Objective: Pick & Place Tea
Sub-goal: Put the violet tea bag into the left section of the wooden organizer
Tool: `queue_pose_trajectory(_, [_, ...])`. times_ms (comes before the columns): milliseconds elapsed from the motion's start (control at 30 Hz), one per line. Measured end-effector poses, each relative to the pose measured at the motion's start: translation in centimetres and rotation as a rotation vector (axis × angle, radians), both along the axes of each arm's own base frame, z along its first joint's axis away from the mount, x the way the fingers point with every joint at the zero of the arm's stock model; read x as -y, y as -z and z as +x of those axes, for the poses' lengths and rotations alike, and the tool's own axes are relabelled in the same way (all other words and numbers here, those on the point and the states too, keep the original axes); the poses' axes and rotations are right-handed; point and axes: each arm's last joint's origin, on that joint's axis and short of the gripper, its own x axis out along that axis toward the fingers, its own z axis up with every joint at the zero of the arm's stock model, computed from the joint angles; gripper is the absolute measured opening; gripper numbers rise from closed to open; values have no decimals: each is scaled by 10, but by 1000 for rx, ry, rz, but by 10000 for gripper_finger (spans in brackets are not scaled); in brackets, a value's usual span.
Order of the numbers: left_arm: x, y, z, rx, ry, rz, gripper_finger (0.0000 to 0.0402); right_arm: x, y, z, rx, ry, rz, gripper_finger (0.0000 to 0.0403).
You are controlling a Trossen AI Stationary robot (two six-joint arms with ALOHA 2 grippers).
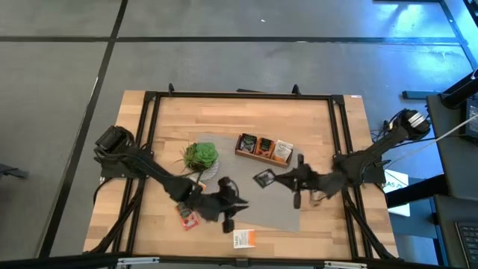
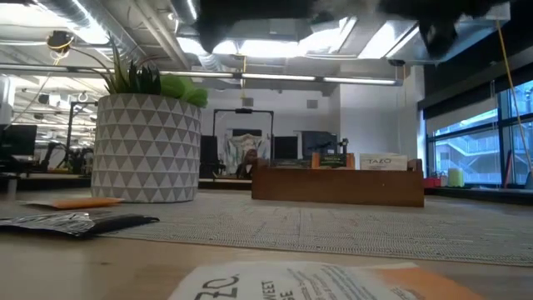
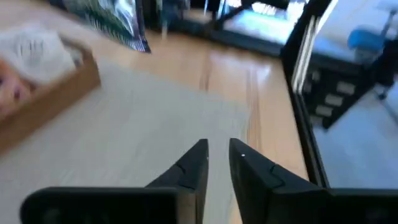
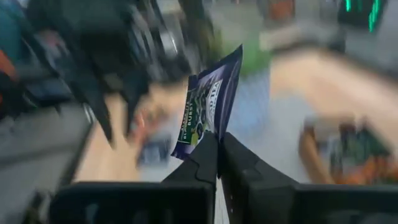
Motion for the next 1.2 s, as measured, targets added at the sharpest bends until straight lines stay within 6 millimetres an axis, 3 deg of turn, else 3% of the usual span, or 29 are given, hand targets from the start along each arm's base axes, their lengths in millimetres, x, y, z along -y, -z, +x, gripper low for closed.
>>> queue_pose_trajectory(200, [-31,-24,26,246,-30,89,111,4,-30,-14,343,-37,-196,13])
queue_pose_trajectory(400, [-51,-54,37,534,137,202,162,4,-45,-17,503,-94,-319,14])
queue_pose_trajectory(533, [-62,-60,40,594,134,220,176,6,-52,-18,576,-99,-347,15])
queue_pose_trajectory(767, [-74,-61,43,592,74,207,173,5,-51,-17,579,-93,-393,15])
queue_pose_trajectory(1200, [-72,-63,42,617,97,193,146,10,-40,-3,516,-49,-431,15])
